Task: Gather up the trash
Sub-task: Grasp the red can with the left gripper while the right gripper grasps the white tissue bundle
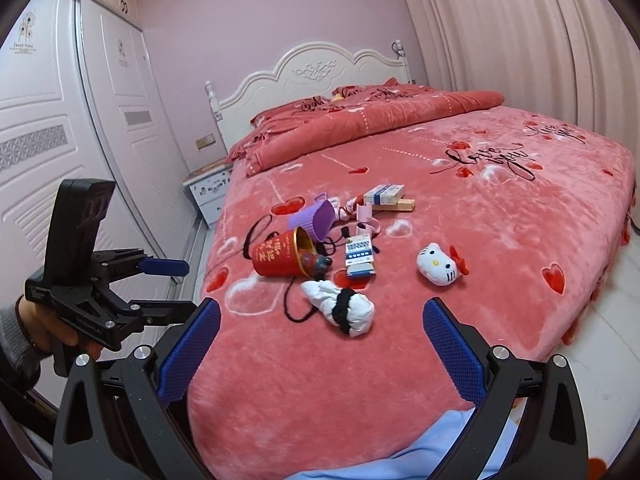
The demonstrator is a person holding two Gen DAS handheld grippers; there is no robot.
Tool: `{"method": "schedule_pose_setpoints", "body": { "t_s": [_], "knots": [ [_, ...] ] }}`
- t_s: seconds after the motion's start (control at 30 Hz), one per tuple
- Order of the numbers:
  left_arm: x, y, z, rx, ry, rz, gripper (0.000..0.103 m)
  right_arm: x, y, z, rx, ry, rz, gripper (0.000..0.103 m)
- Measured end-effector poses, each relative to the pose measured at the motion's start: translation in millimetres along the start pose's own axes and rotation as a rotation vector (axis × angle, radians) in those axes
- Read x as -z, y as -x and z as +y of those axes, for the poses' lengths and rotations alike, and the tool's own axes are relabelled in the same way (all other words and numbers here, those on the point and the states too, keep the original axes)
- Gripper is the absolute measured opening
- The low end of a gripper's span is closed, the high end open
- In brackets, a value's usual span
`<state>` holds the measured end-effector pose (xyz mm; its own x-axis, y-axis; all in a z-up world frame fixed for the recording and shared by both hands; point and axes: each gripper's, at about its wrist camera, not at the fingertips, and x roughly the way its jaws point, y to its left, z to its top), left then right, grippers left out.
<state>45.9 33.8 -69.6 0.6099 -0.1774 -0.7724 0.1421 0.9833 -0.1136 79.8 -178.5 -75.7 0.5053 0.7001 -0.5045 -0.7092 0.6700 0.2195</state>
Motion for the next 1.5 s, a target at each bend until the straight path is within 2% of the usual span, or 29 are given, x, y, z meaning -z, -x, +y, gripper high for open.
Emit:
{"method": "schedule_pose_setpoints", "body": {
  "t_s": [0.13,0.2,0.37,0.43,0.53,0.63,0.8,0.97,1.0,1.03,1.07,1.37,1.43,1.5],
  "knots": [
    [-4,-27,-7,0.020,-0.056,0.060,0.097,0,-12,-10,-0.005,0.027,0.032,0.098],
    [-7,-36,-8,0.019,-0.077,0.064,0.097,0,-18,-14,-0.004,0.046,0.048,0.094],
    [-15,-41,11,0.039,-0.070,0.067,0.097,2,-39,-23,-0.027,0.065,0.101,0.088],
    [-17,-44,21,0.037,-0.057,0.079,0.097,4,-46,-23,-0.044,0.076,0.110,0.081],
    [-18,-47,24,0.064,-0.062,0.090,0.097,5,-57,-25,-0.052,0.078,0.124,0.081],
    [-19,-53,27,0.049,-0.110,0.106,0.097,5,-68,-25,-0.052,0.082,0.137,0.081],
    [-29,-57,60,0.005,-0.168,0.128,0.097,4,-85,-22,-0.058,0.131,0.163,0.078],
    [-42,-72,84,0.026,-0.230,0.135,0.097,2,-108,-23,-0.061,0.154,0.194,0.077],
    [-46,-79,89,0.033,-0.243,0.137,0.094,2,-113,-24,-0.062,0.152,0.200,0.075],
    [-48,-85,93,0.048,-0.246,0.148,0.087,2,-119,-26,-0.064,0.148,0.209,0.072],
    [-49,-89,97,0.054,-0.247,0.155,0.086,3,-122,-26,-0.066,0.143,0.217,0.070],
    [-57,-110,126,0.111,-0.274,0.166,0.086,9,-154,-32,-0.085,0.133,0.281,0.069],
    [-58,-115,128,0.121,-0.280,0.170,0.086,9,-160,-34,-0.086,0.129,0.290,0.062],
    [-58,-119,130,0.141,-0.279,0.166,0.086,9,-165,-36,-0.095,0.116,0.299,0.061]
  ]
}}
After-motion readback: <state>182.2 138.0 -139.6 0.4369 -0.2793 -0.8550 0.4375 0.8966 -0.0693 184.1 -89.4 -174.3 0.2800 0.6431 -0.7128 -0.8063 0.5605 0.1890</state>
